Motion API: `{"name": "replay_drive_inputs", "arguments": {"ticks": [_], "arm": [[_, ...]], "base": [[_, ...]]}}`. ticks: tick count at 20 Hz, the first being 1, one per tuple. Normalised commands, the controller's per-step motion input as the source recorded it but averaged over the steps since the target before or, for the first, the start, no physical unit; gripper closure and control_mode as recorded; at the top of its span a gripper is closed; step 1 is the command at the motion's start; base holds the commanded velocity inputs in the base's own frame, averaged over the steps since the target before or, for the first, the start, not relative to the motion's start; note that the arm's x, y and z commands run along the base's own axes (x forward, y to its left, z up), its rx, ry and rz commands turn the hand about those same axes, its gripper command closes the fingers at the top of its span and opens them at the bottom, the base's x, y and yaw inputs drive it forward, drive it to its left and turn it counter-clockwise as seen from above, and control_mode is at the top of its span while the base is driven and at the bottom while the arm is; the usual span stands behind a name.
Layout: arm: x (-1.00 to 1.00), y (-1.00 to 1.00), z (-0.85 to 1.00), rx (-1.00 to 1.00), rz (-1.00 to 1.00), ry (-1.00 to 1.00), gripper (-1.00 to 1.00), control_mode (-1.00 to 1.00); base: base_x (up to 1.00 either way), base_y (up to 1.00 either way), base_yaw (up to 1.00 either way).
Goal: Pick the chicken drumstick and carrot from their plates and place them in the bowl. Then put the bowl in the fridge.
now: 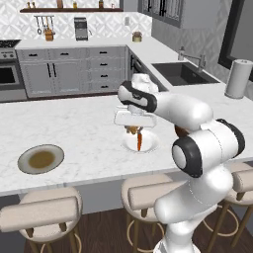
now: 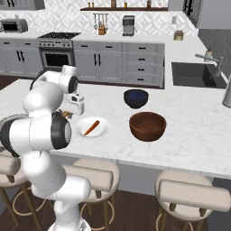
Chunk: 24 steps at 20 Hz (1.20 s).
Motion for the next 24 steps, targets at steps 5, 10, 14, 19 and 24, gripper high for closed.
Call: {"name": "replay_drive_inputs", "arguments": {"ticks": [5, 10, 14, 19, 24], "arm": [[0.00, -1.00, 0.00, 0.00, -0.01, 0.03, 1.00, -1.00], [0.00, -1.00, -0.12, -0.06, -0.06, 0.00, 1.00, -1.00], [0.11, -1.00, -0.11, -0.12, -0.09, 0.00, 1.00, -1.00], [0.15, -1.00, -0.14, -0.10, -0.08, 0.00, 1.00, -1.00], [0.39, -0.91, -0.20, -0.03, -0.04, 0.00, 1.00, -1.00]], "base": [[0.00, 0.00, 0.00], [0.00, 0.00, 0.00], [0.00, 0.00, 0.00], [0.00, 0.00, 0.00], [0.00, 0.00, 0.00]]}}
